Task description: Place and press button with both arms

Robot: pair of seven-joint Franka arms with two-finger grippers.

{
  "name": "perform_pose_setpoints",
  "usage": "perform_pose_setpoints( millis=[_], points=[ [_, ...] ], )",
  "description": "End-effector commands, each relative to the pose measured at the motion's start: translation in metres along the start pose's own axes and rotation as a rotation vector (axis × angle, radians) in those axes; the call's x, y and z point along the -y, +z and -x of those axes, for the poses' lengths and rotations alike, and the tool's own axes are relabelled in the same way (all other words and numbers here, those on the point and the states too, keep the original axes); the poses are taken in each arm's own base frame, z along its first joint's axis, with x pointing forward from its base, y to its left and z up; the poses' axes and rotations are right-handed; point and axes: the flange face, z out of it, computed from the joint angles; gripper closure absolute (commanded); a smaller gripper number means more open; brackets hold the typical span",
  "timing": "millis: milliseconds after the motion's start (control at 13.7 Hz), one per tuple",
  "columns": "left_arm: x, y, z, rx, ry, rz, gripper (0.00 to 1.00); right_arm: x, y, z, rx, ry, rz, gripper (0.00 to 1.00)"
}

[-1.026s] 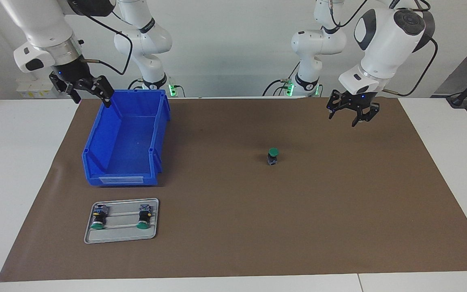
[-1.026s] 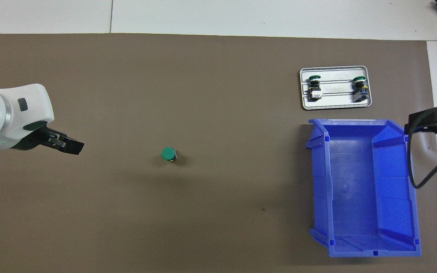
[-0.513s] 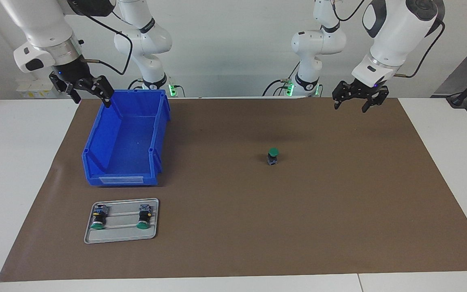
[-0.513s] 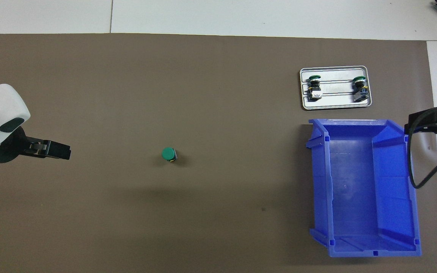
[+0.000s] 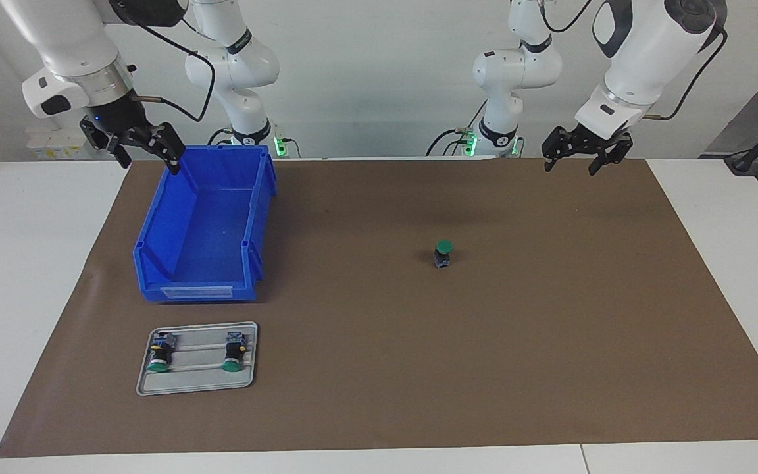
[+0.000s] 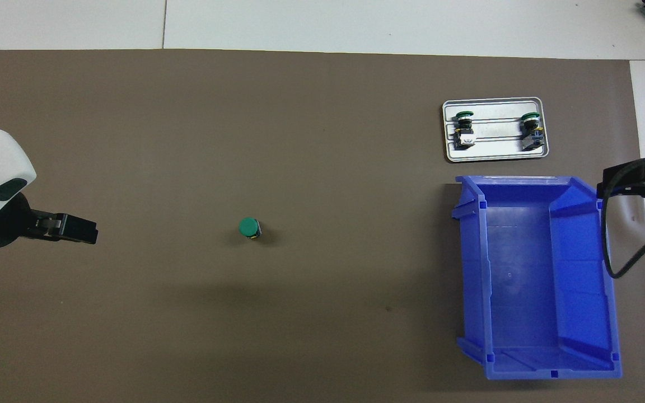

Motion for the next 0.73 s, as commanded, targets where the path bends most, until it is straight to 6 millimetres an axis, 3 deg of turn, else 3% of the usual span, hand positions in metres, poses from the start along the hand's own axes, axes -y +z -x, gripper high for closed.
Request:
perform_pose_setpoints(
  millis=[0, 147, 293, 513, 659],
  points=[
    [0.002, -0.004, 0.007, 0.006, -0.020, -0.020, 0.00, 0.000, -0.001, 0.008, 0.002, 0.004, -0.001, 0.00],
    [-0.005, -0.005, 0.002, -0.025, 0.003, -0.022, 0.01, 0.000, -0.001, 0.008, 0.002, 0.006, -0.001, 0.00],
    [-0.016, -0.007, -0.004, -0.076, 0.017, -0.029, 0.13, 0.000, 0.000, 0.007, 0.004, 0.006, 0.000, 0.00],
    [-0.042, 0.001, -0.007, -0.061, 0.054, -0.029, 0.58, 0.000, -0.001, 0.008, 0.002, 0.006, -0.001, 0.00],
    [-0.066, 0.009, -0.014, -0.065, 0.007, -0.027, 0.95, 0.000, -0.001, 0.008, 0.002, 0.006, -0.001, 0.00]
  ],
)
